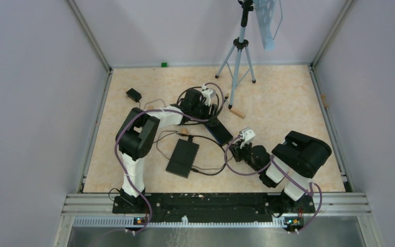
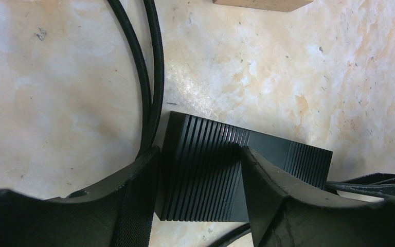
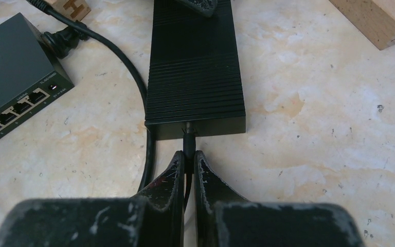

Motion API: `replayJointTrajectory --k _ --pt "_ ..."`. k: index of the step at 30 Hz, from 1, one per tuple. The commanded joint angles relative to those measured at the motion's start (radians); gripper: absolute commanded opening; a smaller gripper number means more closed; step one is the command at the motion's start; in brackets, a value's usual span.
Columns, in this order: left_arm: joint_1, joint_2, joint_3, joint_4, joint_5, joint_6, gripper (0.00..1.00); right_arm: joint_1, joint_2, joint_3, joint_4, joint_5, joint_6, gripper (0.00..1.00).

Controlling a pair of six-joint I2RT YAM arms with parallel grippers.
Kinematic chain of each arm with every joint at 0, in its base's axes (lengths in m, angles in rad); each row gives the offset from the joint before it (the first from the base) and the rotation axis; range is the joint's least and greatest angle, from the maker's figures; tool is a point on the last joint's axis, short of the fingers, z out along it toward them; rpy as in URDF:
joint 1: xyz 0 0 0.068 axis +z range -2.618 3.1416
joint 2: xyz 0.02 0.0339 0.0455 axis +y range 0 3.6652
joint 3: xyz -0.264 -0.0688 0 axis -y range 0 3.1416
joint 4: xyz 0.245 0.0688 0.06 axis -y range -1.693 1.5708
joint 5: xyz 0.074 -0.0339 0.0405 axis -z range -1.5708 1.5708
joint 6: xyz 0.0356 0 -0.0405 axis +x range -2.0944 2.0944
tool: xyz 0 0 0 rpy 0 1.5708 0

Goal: Insert the plug into the switch port
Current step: Insert the connector into the switch port.

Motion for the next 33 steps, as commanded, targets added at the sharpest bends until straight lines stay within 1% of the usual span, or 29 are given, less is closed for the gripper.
replayJointTrajectory --k 1,10,14,24,29,33 --pt "-0.033 0.079 -0.039 -0.16 0.016 0.016 0.63 -0.01 -0.006 0.035 0.15 -0.021 0.019 0.0" --pt "-0.035 0.075 -0.049 -0.154 0.021 0.012 0.63 -0.011 -0.002 0.047 0.124 -0.018 0.015 0.0" --pt "-0.041 0.067 -0.068 -0.148 0.02 0.011 0.63 -0.011 0.008 0.069 0.071 -0.011 0.013 0.0" --pt "-0.059 0.045 -0.13 -0.115 0.022 0.0 0.63 -0.019 0.046 0.09 0.063 -0.013 -0.012 0.0" --pt "-0.081 0.037 -0.149 -0.103 0.057 0.016 0.62 -0.022 0.022 0.109 0.034 -0.032 -0.051 0.0" --pt "-0.111 0.016 -0.201 -0.057 0.089 0.004 0.63 -0.037 -0.029 0.147 -0.038 -0.06 -0.079 0.0"
